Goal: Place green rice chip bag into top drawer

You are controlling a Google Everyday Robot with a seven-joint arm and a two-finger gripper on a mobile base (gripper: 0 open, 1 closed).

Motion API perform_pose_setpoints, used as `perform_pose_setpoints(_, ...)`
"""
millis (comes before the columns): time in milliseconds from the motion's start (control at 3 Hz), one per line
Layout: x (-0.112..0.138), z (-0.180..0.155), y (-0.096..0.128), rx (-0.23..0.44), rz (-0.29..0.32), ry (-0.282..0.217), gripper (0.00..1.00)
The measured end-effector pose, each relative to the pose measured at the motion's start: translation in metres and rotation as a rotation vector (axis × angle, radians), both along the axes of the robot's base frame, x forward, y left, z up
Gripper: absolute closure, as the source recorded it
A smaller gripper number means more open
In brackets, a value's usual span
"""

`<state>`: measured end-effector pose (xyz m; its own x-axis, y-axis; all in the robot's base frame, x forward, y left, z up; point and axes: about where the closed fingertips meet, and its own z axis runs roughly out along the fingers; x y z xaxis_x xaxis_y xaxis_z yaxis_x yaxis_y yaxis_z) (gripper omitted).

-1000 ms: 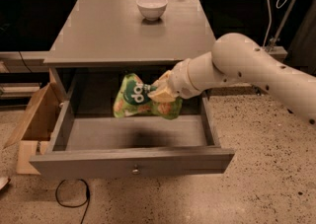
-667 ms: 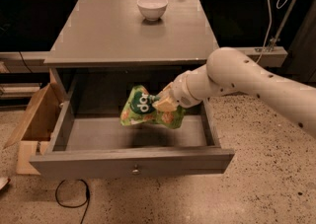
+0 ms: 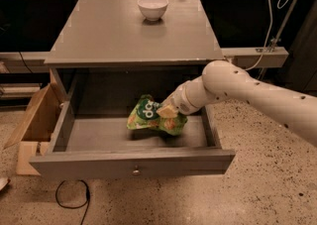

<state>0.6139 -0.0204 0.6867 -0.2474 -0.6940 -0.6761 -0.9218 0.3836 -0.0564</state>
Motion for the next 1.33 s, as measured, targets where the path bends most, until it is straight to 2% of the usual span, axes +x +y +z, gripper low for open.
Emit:
perform_pose_setpoints(333,0.002,-0.007,0.003,0.012,-0.013,-0.001,0.35)
perform_pose_setpoints(667,0.001,-0.002,0.001,0.038,-0.030,-0.028,0.12)
perform_pose_setpoints(1000,-0.009,0.033,-0.012,0.058,-0.058,-0.118,0.00)
perform_pose_setpoints(1333,-0.032,0.090,-0.035,0.069,-0.098,-0.222,0.00)
